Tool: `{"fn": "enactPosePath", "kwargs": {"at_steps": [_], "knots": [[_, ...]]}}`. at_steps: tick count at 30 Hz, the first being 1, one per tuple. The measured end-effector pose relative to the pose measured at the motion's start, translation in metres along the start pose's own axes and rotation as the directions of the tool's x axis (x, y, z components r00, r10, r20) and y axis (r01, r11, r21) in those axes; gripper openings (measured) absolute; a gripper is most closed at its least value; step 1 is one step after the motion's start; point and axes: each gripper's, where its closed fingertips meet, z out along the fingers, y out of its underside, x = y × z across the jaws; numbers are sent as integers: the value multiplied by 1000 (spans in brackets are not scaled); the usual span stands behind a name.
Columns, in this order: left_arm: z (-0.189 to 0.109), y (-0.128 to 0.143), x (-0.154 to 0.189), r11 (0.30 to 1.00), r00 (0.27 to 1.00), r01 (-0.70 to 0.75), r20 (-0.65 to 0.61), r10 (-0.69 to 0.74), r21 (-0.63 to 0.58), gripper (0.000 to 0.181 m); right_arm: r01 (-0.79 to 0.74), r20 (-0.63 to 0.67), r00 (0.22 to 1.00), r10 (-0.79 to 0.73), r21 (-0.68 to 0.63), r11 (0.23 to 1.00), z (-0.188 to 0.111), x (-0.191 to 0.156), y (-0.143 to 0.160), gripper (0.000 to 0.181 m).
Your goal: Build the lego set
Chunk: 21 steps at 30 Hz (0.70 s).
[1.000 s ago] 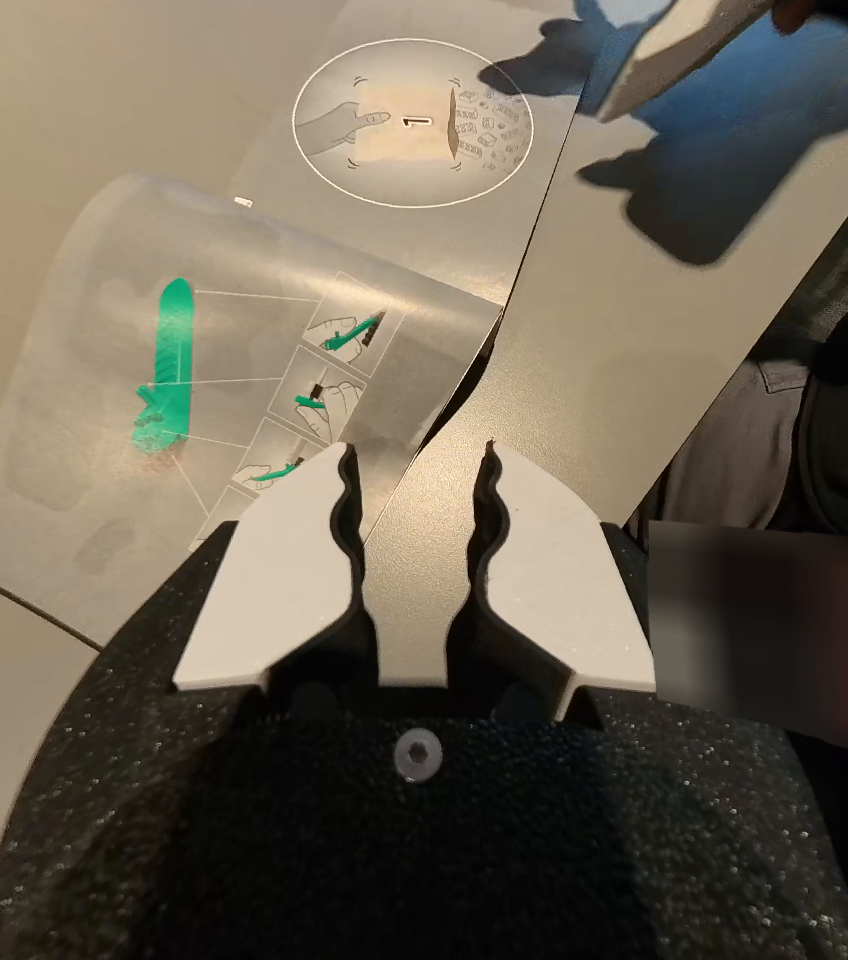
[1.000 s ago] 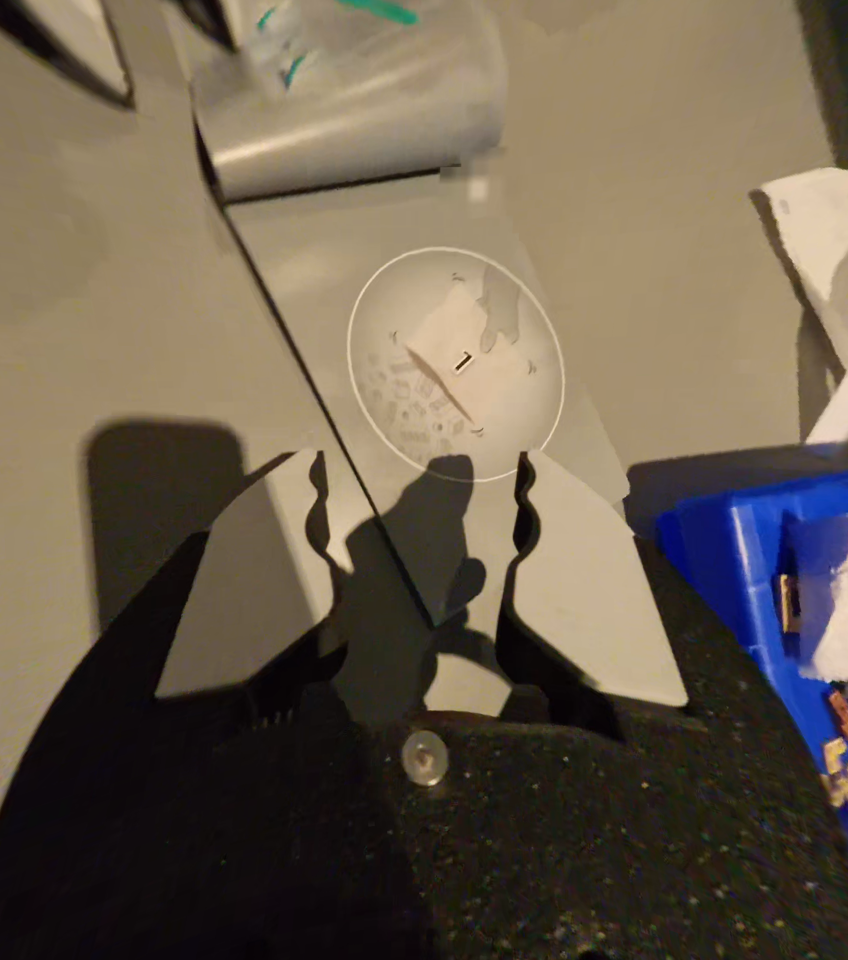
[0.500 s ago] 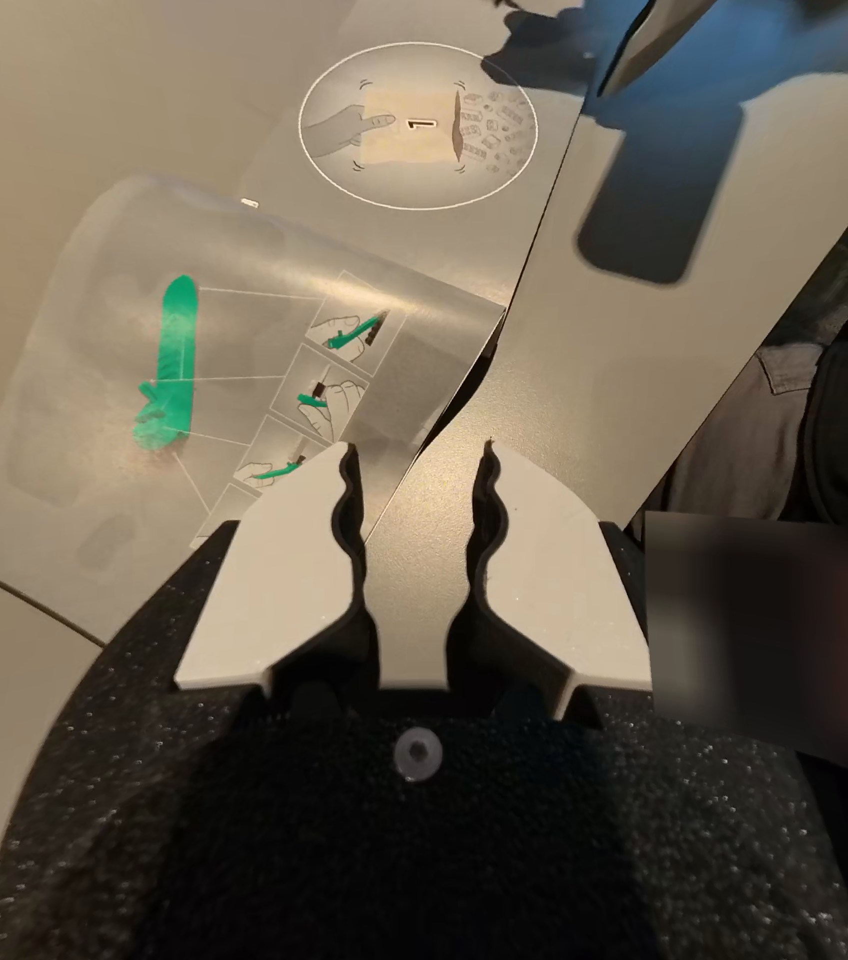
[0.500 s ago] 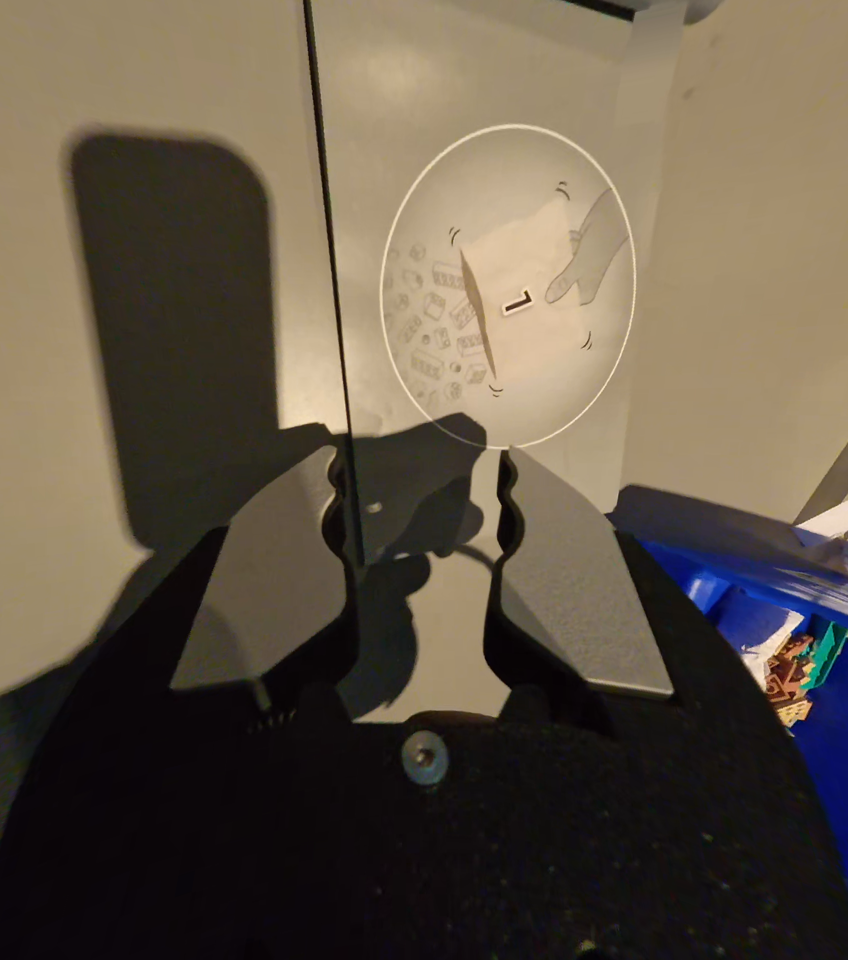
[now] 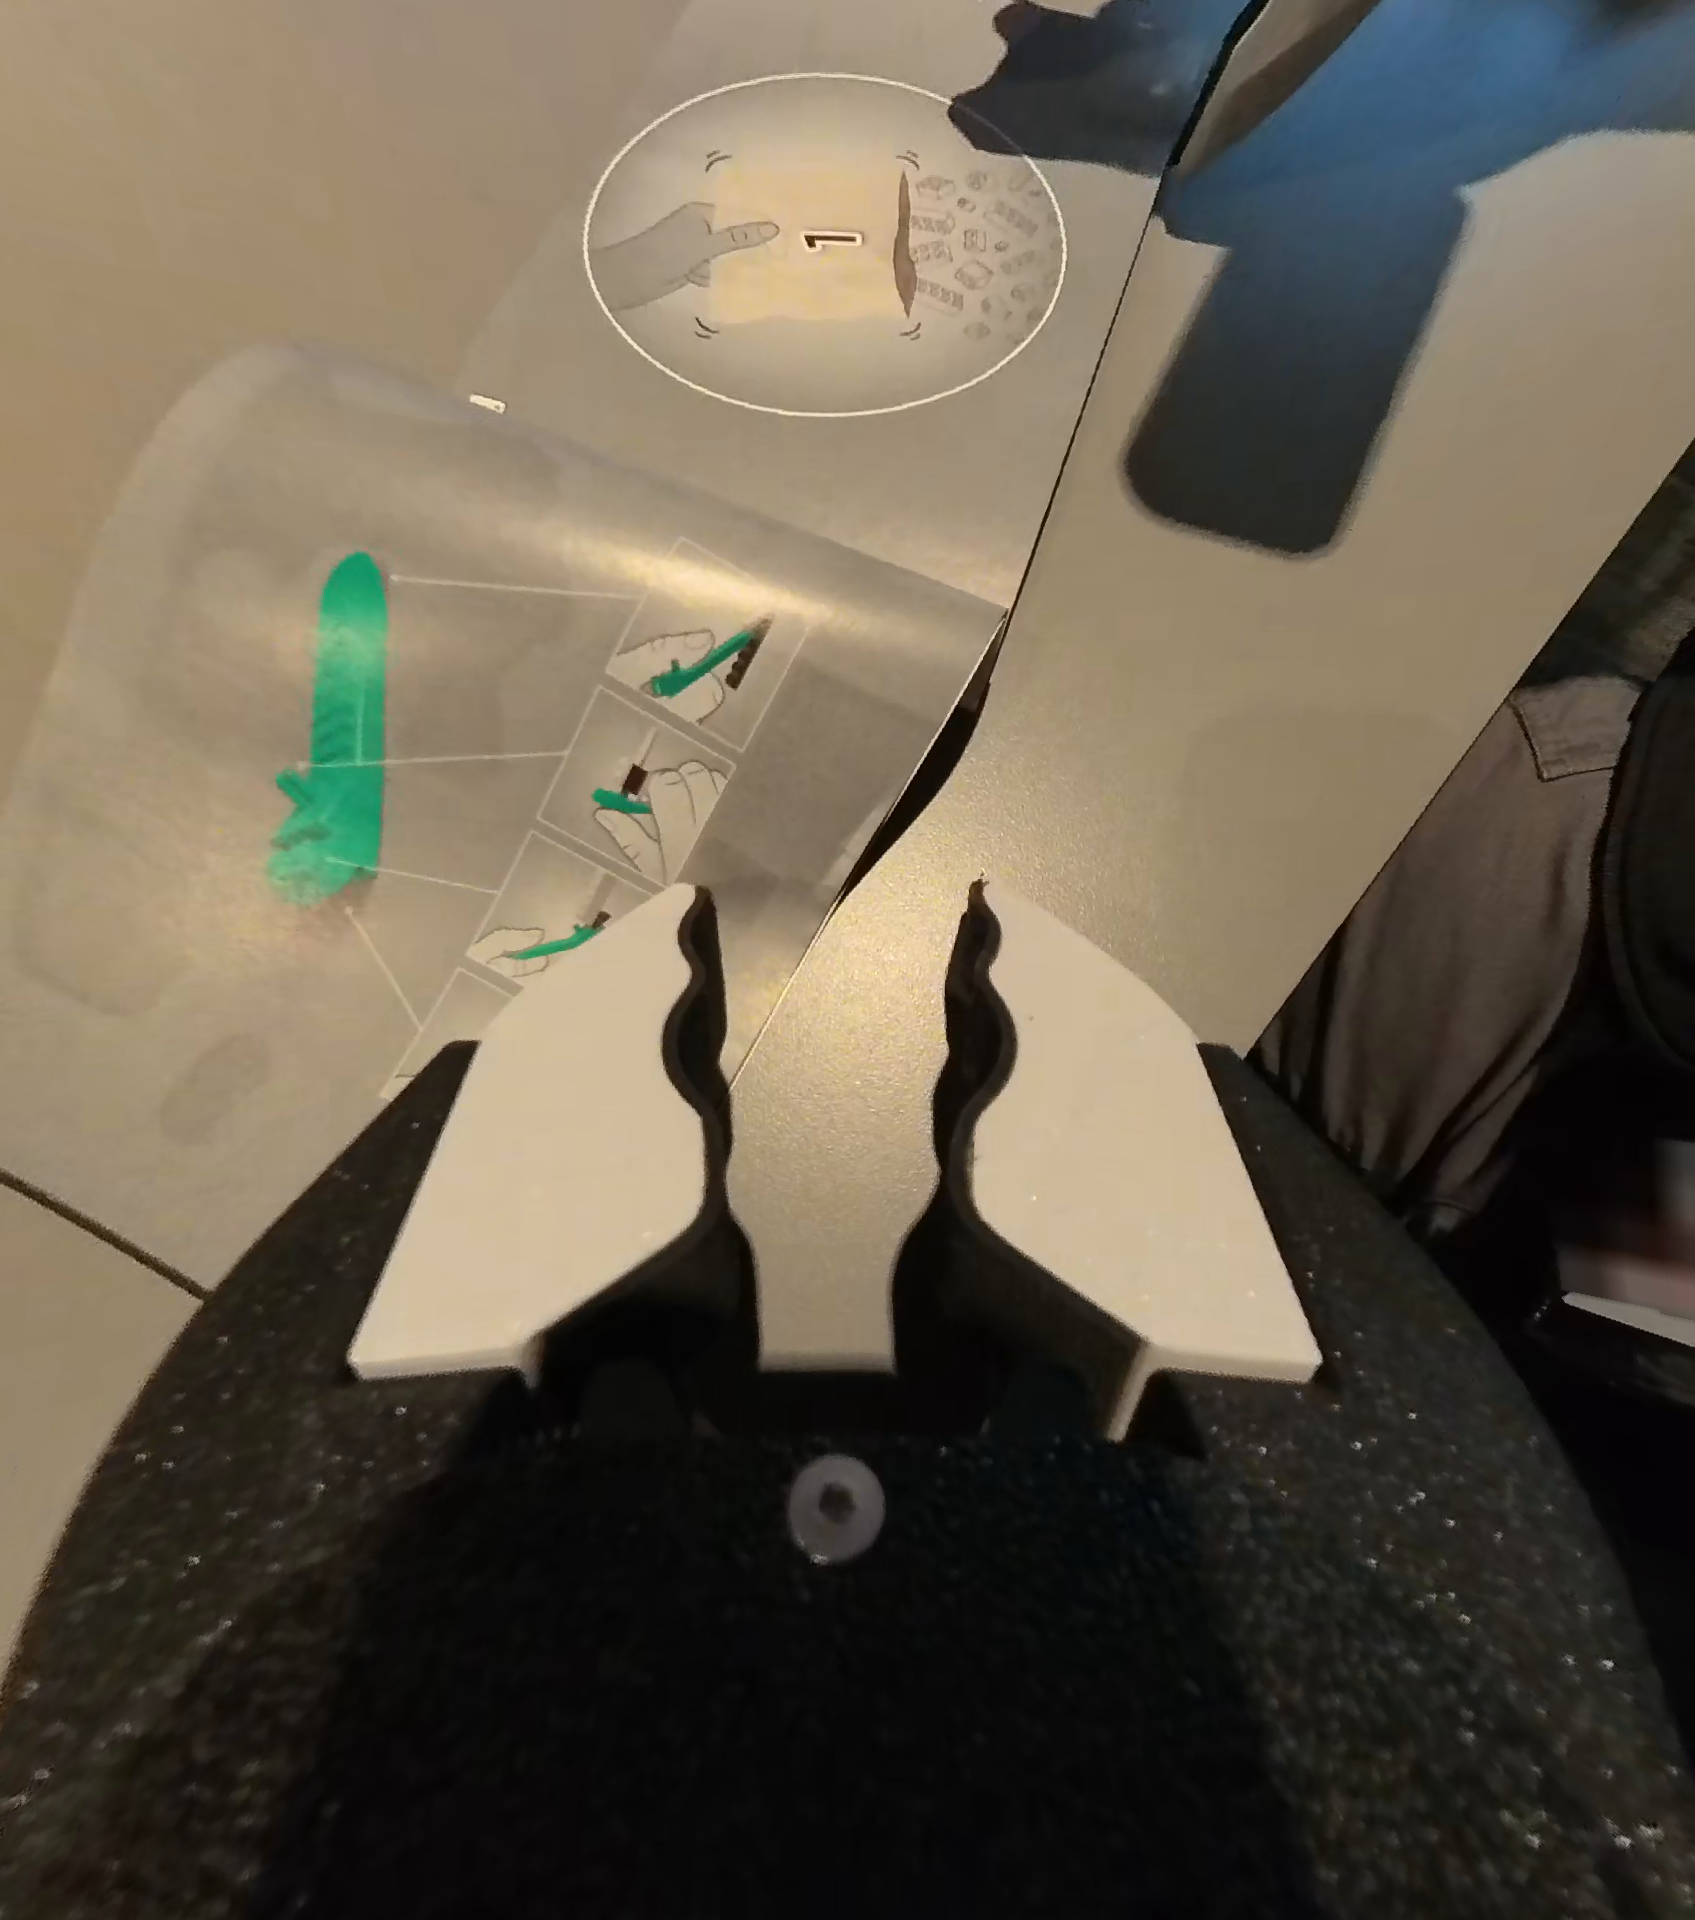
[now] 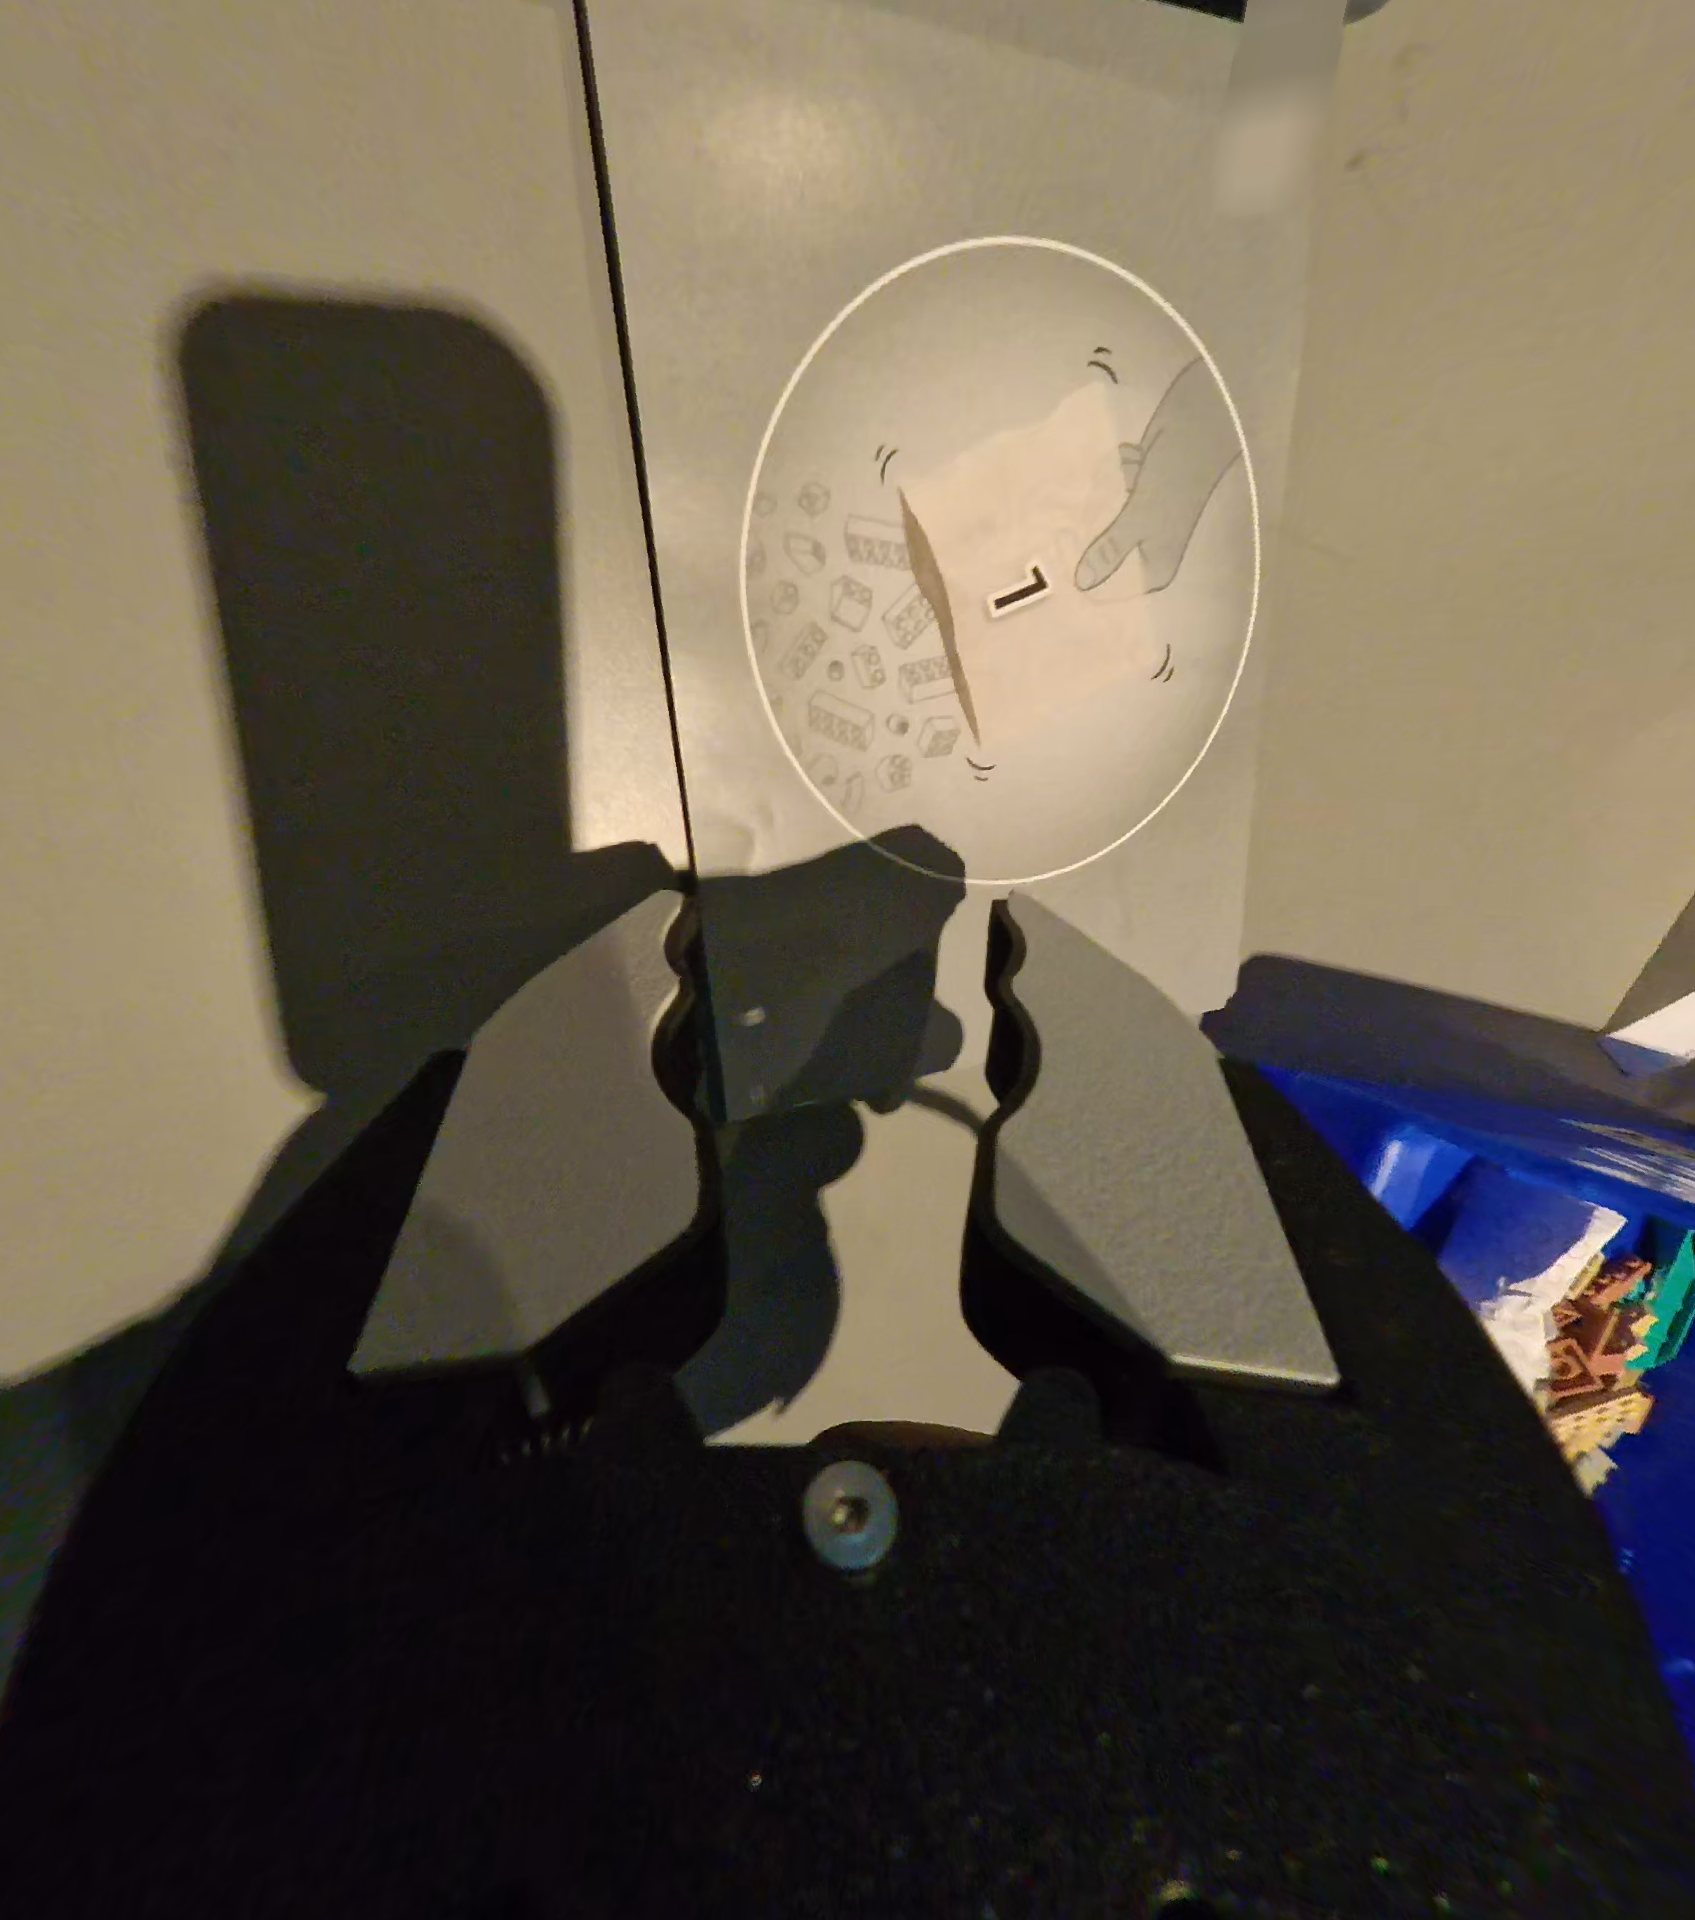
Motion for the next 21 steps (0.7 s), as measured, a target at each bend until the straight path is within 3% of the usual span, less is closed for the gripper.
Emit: {"fn": "enactPosePath", "kwargs": {"at_steps": [15,18,21], "knots": [[0,1,0,1000,1000,-6,4,6,-1,45,-30,-5,1000,30,-12,999,-4,9,3,51],[-1,1,0,1000,1000,-7,4,7,0,44,-118,-41,992,117,-10,993,-3,19,7,53],[-1,0,1,1000,1000,-6,2,6,2,44,-311,-39,949,312,27,950,-3,27,12,67]]}}
